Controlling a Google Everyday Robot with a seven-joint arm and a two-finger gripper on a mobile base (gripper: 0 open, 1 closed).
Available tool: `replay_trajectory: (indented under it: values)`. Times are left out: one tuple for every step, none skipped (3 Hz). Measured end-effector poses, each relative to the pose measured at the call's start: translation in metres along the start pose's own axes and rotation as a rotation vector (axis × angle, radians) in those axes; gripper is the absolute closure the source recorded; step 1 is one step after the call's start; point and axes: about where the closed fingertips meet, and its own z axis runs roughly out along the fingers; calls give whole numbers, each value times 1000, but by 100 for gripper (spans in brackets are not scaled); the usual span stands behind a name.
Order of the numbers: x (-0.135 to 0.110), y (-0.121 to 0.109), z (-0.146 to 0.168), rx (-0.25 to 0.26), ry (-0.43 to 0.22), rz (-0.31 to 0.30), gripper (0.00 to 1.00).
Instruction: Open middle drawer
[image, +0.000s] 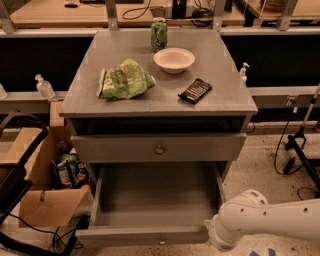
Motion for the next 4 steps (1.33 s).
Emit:
replay_trajectory:
  values:
    - [0,0,0,0,0,0,84]
    - [0,0,0,0,0,0,60]
    - [0,0,0,0,0,0,38]
    - [0,0,0,0,0,0,6]
